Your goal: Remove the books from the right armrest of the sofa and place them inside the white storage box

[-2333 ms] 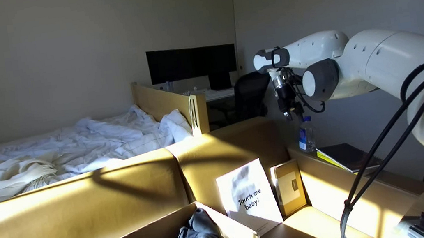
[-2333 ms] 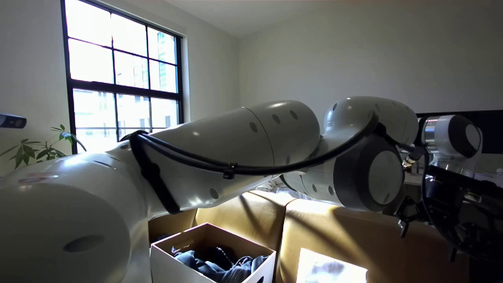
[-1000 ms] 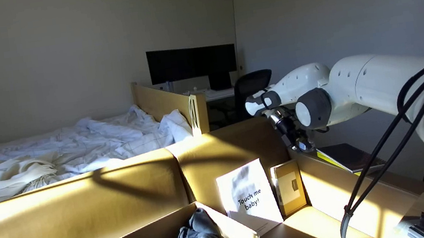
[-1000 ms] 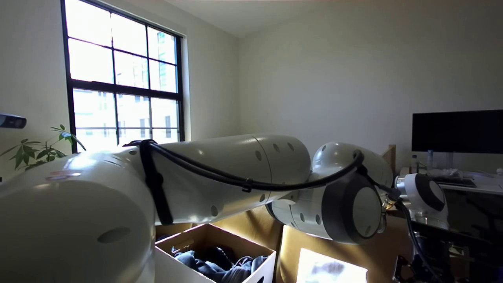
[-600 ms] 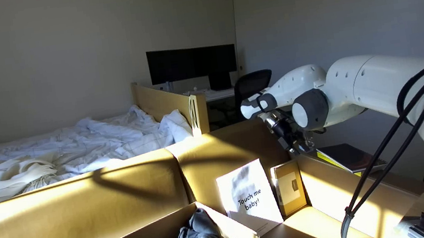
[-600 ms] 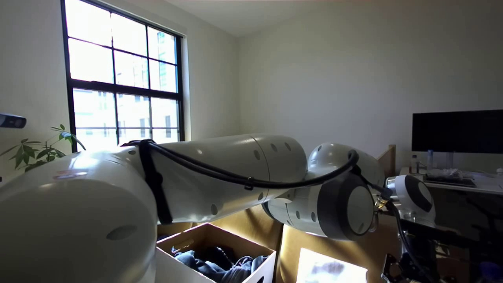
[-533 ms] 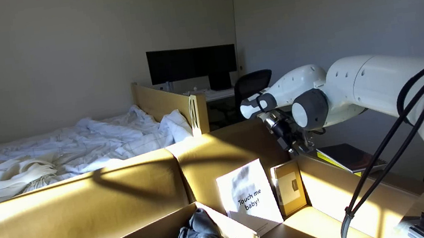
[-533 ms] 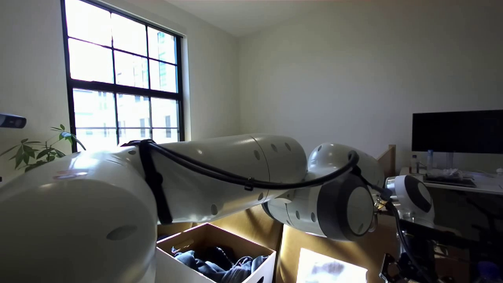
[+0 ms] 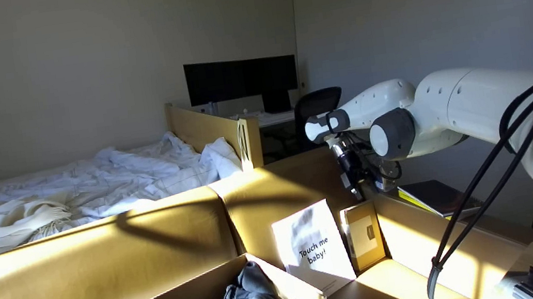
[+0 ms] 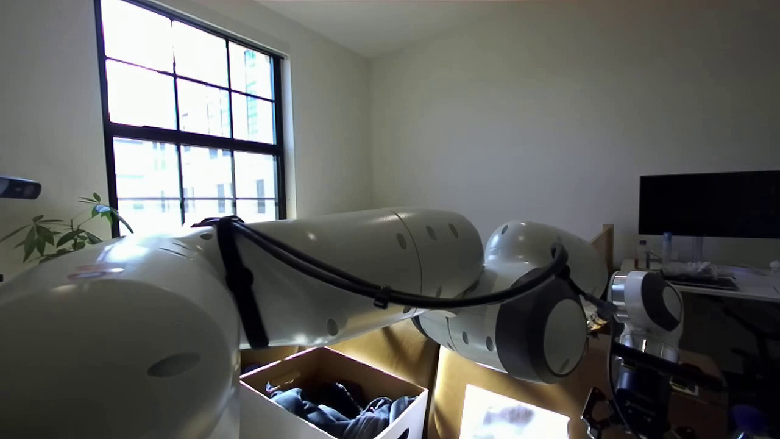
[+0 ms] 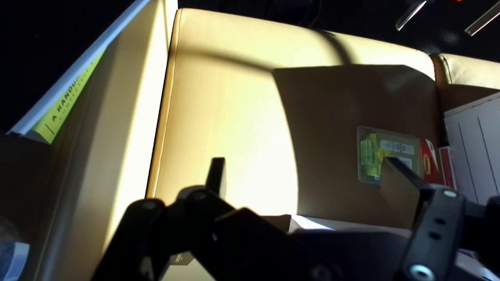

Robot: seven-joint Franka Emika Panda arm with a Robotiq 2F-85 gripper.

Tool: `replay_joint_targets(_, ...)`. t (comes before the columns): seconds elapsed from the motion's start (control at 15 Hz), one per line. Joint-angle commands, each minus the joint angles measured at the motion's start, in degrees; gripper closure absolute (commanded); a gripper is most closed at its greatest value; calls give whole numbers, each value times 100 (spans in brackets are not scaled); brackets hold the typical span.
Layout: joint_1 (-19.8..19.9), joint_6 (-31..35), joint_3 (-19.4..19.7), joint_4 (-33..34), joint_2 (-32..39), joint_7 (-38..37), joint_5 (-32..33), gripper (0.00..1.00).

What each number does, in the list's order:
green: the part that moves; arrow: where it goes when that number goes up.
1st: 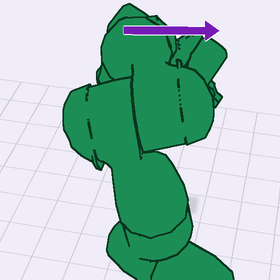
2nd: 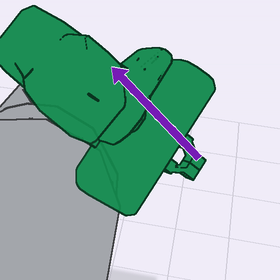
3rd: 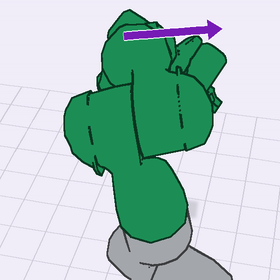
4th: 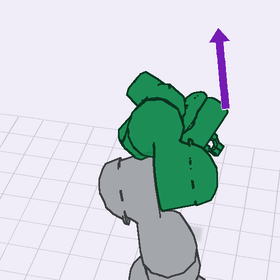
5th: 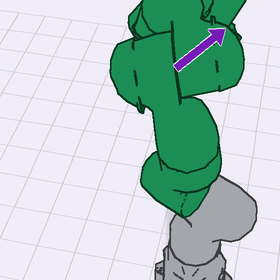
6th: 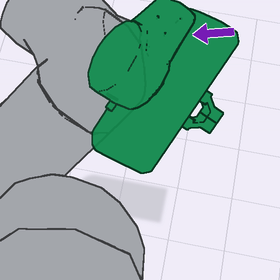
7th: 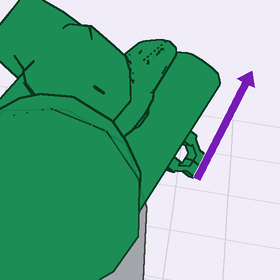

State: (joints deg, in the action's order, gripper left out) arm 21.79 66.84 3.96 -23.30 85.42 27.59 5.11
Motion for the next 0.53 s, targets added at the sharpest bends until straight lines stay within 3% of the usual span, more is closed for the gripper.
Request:
replay_joint_targets(0.0,268,478,-165,289,-2,-479,-324,0)
replay_joint_targets(0.47,570,2056,-264,291,-258,-828,-632,0)
